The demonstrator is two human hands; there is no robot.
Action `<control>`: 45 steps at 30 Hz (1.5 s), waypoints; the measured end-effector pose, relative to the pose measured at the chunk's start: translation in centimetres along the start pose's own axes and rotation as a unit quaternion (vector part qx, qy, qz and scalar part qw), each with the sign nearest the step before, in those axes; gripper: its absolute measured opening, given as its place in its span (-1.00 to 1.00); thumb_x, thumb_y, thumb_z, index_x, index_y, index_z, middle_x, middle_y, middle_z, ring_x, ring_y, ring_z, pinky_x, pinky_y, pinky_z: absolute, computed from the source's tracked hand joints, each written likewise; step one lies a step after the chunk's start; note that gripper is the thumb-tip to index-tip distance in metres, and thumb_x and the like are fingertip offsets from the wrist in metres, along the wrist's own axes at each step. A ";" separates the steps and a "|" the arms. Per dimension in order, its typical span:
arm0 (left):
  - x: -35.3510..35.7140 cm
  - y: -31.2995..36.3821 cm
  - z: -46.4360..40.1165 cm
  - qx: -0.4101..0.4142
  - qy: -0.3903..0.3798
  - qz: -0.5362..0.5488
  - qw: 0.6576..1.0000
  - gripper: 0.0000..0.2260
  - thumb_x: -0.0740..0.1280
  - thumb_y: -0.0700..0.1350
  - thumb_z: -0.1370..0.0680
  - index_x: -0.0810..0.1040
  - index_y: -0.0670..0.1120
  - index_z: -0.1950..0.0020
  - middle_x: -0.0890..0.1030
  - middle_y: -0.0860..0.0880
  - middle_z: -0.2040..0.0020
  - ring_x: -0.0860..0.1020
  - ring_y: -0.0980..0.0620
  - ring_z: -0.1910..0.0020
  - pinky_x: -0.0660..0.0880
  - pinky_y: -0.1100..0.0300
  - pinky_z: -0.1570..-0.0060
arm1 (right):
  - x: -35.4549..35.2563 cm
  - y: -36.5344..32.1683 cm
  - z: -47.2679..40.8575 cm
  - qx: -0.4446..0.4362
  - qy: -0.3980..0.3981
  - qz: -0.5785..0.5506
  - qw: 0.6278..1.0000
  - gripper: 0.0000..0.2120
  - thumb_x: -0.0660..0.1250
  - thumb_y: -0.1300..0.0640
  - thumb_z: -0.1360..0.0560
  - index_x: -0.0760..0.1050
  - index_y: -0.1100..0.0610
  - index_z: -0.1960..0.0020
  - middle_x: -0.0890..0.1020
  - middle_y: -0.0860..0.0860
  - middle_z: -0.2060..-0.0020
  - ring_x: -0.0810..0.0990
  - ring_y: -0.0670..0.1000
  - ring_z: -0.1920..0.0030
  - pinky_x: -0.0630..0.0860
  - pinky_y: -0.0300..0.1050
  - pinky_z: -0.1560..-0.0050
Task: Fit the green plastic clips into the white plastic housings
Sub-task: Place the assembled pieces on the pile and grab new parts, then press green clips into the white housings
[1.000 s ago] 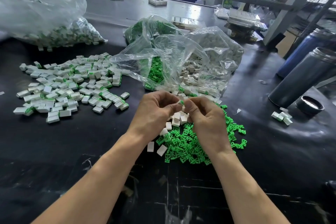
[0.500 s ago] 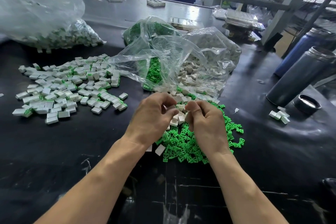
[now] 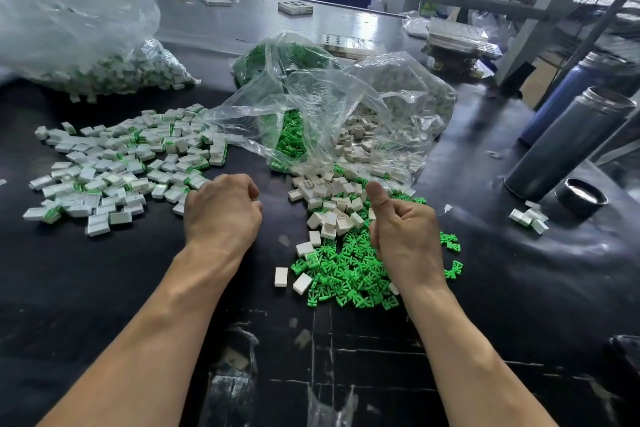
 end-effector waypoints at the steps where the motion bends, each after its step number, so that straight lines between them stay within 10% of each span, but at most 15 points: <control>1: -0.1 -0.1 0.0 -0.001 0.004 -0.003 1.000 -0.88 0.45 -0.01 -0.56 0.65 0.08 -0.08 0.68 -0.01 -0.10 0.60 -0.11 -0.16 0.46 0.00 -0.21 | -0.1 0.0 -0.1 -0.001 0.003 0.013 1.000 -0.28 0.30 -0.28 -0.60 0.42 0.33 0.41 0.42 -0.02 0.60 0.33 -0.02 0.56 0.33 -0.14 0.39; 13: -1.1 -1.2 -0.7 -0.007 0.076 -0.014 0.997 -0.83 0.40 -0.14 -0.56 0.67 0.02 -0.13 0.56 -0.14 -0.15 0.50 -0.21 -0.22 0.36 -0.09 -0.27 | -1.6 0.2 -1.1 0.000 0.033 0.236 0.971 -0.93 0.42 0.02 -0.59 0.63 -0.02 0.05 0.65 -0.10 0.17 0.61 0.03 0.09 0.53 -0.05 0.04; 27: -1.4 0.5 0.0 0.021 0.080 -0.020 0.996 -0.78 0.39 -0.19 -0.56 0.64 0.04 -0.17 0.56 -0.07 -0.18 0.46 -0.14 -0.24 0.31 -0.07 -0.28 | -2.4 0.3 -1.4 0.020 -0.021 0.320 0.947 -0.94 0.45 -0.07 -0.56 0.67 -0.12 0.02 0.60 -0.22 0.14 0.57 -0.07 0.06 0.44 -0.11 0.02; 34: 3.5 3.8 2.1 0.047 -0.129 0.171 0.976 -0.90 0.54 0.02 -0.48 0.66 0.10 0.10 0.65 0.20 0.19 0.61 0.18 0.13 0.47 0.25 0.09 | -1.7 0.9 -1.3 0.040 -0.090 0.331 0.938 -0.85 0.54 -0.10 -0.48 0.66 -0.16 -0.03 0.57 -0.20 0.05 0.57 -0.08 -0.01 0.52 -0.08 -0.11; 45: 4.3 5.0 2.8 0.068 -0.129 0.198 0.969 -0.89 0.55 0.04 -0.47 0.65 0.11 0.15 0.66 0.21 0.23 0.54 0.34 0.22 0.36 0.39 0.29 | -1.5 0.5 -1.1 0.011 -0.050 0.333 0.942 -0.95 0.49 -0.07 -0.52 0.66 -0.14 0.03 0.60 -0.23 0.16 0.56 -0.15 0.13 0.40 -0.14 0.08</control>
Point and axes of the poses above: each hand's wrist, its own z-axis away from the middle knuckle, its own x-axis out of the palm, y = z × x, the point moved 10 cm from there along -z, towards the middle knuckle
